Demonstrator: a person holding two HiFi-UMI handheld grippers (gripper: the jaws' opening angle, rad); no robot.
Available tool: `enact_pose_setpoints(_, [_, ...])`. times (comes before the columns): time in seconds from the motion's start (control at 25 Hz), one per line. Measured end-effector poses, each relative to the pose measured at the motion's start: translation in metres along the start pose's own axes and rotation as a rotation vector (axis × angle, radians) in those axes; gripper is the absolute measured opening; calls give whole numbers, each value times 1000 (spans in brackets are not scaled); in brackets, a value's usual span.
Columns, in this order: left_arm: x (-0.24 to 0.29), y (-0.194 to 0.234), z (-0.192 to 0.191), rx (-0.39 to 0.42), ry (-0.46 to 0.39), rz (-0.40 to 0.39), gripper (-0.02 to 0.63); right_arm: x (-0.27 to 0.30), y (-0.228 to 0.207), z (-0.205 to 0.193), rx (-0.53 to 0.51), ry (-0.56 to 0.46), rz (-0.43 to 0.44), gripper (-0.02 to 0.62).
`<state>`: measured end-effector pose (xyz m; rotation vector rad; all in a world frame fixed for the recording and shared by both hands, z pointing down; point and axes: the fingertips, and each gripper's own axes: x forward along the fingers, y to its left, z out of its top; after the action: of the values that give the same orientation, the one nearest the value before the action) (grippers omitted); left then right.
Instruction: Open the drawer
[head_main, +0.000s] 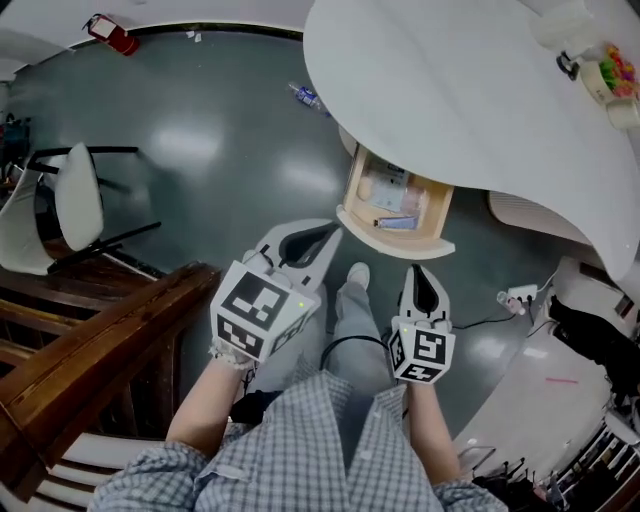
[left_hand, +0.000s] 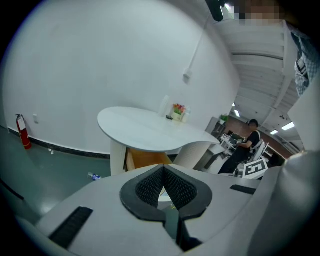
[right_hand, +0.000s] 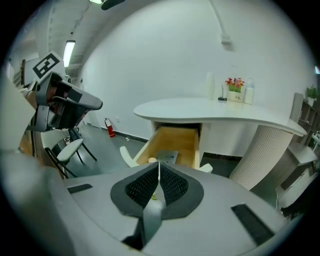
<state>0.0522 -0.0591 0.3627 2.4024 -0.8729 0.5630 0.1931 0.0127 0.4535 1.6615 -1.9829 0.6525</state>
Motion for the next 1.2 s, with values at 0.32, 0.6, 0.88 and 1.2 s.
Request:
enact_pose_setpoints(0.32, [-18, -16, 41, 28, -26, -2, -3, -25, -8, 79, -5, -123, 21, 14])
enact_pose_setpoints(0.6, [-28, -30, 80, 64, -70, 7, -3, -49, -12, 136, -46, -222, 62, 12])
enact_pose_setpoints(0.88, [-36, -51, 110, 95, -126, -2, -3, -75, -14, 175, -71, -293, 101, 9])
enact_pose_setpoints(1.2, [-46, -62, 132, 131, -170, -8, -3, -90, -7, 216, -89, -387, 121, 9])
